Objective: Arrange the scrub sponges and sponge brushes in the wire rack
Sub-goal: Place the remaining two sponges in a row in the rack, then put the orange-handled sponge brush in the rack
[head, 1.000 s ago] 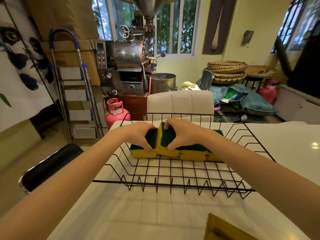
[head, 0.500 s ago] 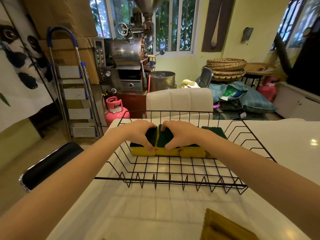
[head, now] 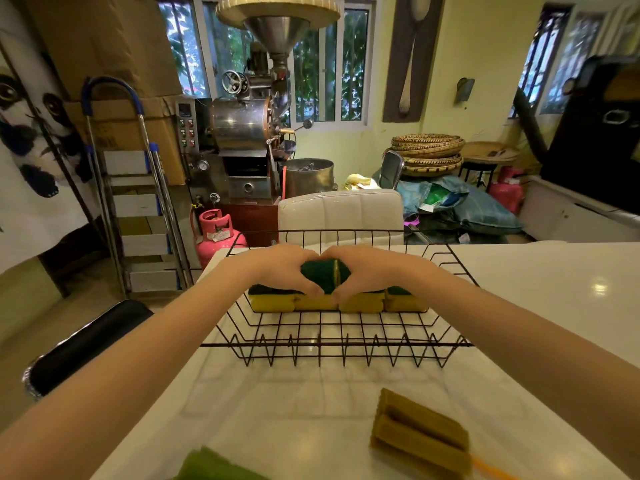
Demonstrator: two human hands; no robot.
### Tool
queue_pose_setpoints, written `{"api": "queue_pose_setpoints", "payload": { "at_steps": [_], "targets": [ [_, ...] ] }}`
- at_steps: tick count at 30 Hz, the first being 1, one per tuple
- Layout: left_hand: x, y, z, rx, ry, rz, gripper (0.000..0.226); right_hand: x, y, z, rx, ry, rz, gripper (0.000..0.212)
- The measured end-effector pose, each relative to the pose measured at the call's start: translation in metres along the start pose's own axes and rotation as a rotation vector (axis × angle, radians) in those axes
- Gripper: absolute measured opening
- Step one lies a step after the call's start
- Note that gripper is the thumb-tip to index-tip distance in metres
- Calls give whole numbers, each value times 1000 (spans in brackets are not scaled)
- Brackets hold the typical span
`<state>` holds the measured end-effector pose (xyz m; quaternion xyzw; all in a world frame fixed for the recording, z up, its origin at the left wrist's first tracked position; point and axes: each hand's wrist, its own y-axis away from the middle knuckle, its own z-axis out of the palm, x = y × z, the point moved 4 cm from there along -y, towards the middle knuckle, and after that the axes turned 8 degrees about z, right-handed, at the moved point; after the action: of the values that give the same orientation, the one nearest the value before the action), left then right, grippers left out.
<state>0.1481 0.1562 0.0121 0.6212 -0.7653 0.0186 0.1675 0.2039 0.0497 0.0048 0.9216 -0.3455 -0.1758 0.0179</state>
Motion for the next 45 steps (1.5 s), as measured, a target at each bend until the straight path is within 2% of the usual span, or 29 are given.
{"api": "queue_pose_setpoints", "payload": {
  "at_steps": [7, 9, 14, 20, 24, 27, 30, 33, 38, 45],
  "targets": [
    [81, 31, 4, 191, 111, 262, 67, 6, 83, -17, 124, -158, 27, 75],
    [99, 36, 11, 200, 112, 314, 71, 10, 106, -17, 174, -211, 41, 77],
    [133, 40, 36, 141, 25, 372, 92, 30, 165, -5, 292, -254, 92, 79],
    [167, 56, 73, -1, -70, 508, 93, 62, 231, 23, 426, -352, 191, 90],
    [174, 56, 91, -72, -126, 500, 90, 77, 258, 49, 329, -334, 261, 87],
    [172, 53, 97, -110, -180, 463, 86, 84, 269, 67, 172, -196, 298, 66],
    [168, 51, 100, -143, -218, 433, 80, 87, 274, 75, 89, -173, 335, 52],
    [166, 49, 101, -151, -243, 413, 73, 88, 273, 77, 52, -133, 355, 45],
    [165, 46, 100, -153, -253, 397, 57, 88, 266, 73, 25, -103, 352, 22],
    [166, 48, 75, -62, -297, 400, 52, 80, 254, 45, 62, -49, 321, 18]
  ]
}}
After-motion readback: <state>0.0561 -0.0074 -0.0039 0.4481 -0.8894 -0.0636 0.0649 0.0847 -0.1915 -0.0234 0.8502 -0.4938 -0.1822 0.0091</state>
